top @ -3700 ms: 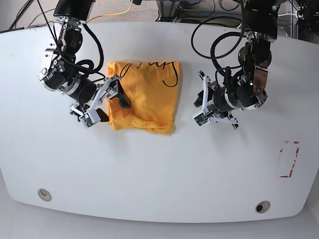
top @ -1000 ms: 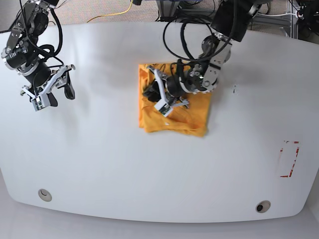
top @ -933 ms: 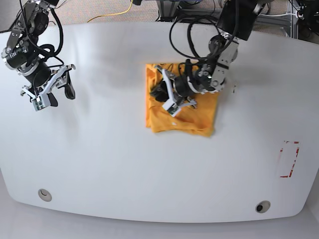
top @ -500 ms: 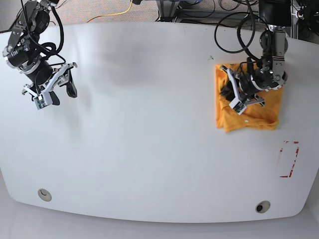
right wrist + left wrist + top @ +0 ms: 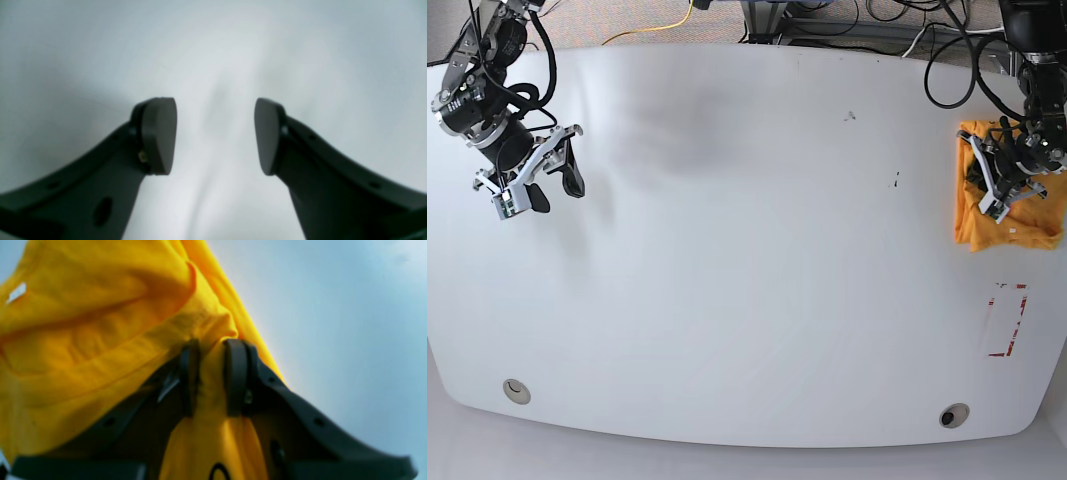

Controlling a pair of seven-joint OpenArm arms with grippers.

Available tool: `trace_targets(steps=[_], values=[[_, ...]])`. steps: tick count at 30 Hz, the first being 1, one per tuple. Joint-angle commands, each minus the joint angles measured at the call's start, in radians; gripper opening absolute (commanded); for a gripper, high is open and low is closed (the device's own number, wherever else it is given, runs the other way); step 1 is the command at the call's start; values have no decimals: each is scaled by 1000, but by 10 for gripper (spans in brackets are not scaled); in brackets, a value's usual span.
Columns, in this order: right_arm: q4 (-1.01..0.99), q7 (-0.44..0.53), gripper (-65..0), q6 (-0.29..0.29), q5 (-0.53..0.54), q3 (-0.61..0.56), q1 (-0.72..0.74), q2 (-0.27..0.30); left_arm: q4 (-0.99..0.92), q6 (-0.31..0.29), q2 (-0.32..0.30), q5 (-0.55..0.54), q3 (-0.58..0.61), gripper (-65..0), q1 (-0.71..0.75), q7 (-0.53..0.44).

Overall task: Layout the t-shirt on the table in an organized manner, then fold the t-shirt properly
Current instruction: 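Carry the folded shirt with the left gripper to the table edge and release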

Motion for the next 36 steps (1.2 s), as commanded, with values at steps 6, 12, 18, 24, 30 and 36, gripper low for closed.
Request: trace_targets(steps=[6,12,18,24,30,36], values=[[18,23,-290,1,37,5,7,18,-68,1,-102,4,-24,-526,0,-26],[18,23,-290,1,37,5,7,18,-102,1,-153,4,-25,-526,2,-26],[18,23,-290,1,37,5,7,23,-104,1,-173,3,-25,-528,32,-26],[18,23,-290,1,37,2,7,20,5,1,-168,0,-73,-528,43,-9],[15,28,-292,1,31,-50,36,23,214,1,-104,-2,-110,-525,49,70],[15,34,-292,1,-60,-96,96,14,401,1,43,7,-99,-525,-1,89]])
